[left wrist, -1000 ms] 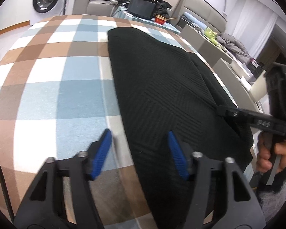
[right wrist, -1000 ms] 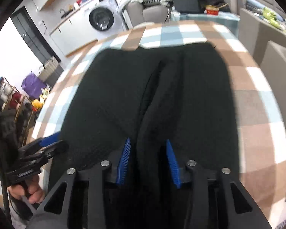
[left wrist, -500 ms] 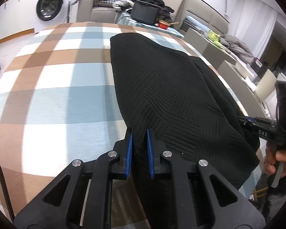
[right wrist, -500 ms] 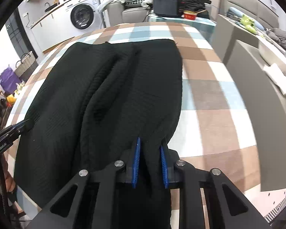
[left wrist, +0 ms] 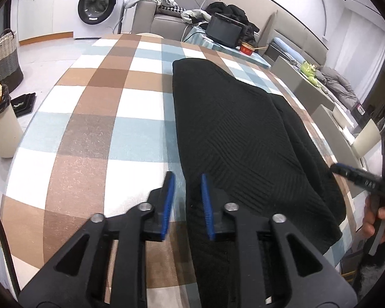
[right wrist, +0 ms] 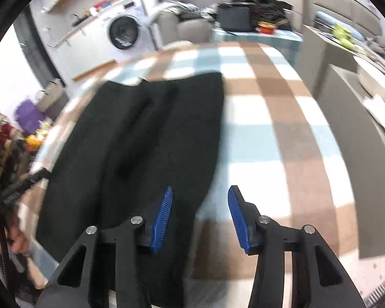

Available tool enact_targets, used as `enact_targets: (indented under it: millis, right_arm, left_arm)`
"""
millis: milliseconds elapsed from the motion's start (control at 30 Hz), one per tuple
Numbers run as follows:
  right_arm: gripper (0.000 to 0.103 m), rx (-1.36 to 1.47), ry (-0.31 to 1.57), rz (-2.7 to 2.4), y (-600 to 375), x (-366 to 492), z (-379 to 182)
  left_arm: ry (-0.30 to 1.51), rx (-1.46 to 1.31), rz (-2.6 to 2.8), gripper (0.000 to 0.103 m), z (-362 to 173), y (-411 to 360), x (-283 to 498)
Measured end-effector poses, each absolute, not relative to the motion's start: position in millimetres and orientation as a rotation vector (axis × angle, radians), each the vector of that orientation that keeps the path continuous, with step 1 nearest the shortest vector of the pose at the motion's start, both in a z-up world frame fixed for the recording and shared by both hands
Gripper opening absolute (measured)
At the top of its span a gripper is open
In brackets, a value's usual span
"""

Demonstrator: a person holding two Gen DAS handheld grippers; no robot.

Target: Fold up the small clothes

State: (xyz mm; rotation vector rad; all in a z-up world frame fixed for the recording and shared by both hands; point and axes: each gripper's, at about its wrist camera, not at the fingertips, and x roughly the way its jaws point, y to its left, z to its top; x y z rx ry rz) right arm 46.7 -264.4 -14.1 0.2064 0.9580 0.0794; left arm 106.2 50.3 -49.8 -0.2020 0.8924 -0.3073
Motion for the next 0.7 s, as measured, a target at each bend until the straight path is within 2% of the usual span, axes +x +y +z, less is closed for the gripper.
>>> enact_targets:
  millis: [33,67,133,167,233,333,367,400,433,467,600,700]
  right_arm:
    - [0.049,0.216,0.950,0.113,-258.8,50.9,-10.0]
    - [0.055,0.228,0.942,0.159,-250.7,58.5,-6.3]
    - [0.064,0.258,0.944,0.245,-234.2,82.2,-5.7]
    - [0.064,0.265,0.957,0.260,-228.7,96.1,-9.5]
    - [0.064,0.293,0.997,0.286,-218.6,127.4,-21.4]
    - [0.064,0.369,1.056,0.284,-214.2,161.2,-40.8]
    - [0.062,0.374,1.048,0.277,-214.2,171.7,-43.9]
    - [0.055,0.364,1.029,0.266,-212.5,176.1,-42.5]
    - [0.027,0.352,1.029,0.271,-210.7,180.8,-41.9]
    - [0.011,0.345,1.020,0.301,-207.4,184.2,-38.3]
    - [0.008,0.220,0.870,0.320,-194.0,167.5,5.8]
    - [0.008,0.205,0.847,0.288,-200.9,164.0,21.1]
  left_arm:
    - [0.891,-0.204,-0.312,0.039,-48.5,51.8,106.3]
    - [0.886,-0.204,-0.311,0.044,-47.3,51.6,105.4]
    - [0.871,-0.197,-0.304,0.065,-43.5,50.7,102.3]
    - [0.861,-0.196,-0.310,0.068,-41.0,50.8,100.0]
    - [0.851,-0.199,-0.323,0.080,-37.9,50.8,96.2]
    - [0.842,-0.194,-0.319,0.082,-34.8,49.6,91.5]
    - [0.838,-0.184,-0.319,0.082,-33.9,47.7,90.4]
    - [0.835,-0.179,-0.319,0.082,-33.4,47.0,89.2]
    - [0.834,-0.177,-0.318,0.082,-33.2,46.6,88.2]
    - [0.834,-0.178,-0.318,0.082,-33.3,45.9,87.8]
    - [0.828,-0.184,-0.331,0.082,-31.9,43.5,87.4]
    - [0.820,-0.182,-0.334,0.082,-27.8,39.9,87.1]
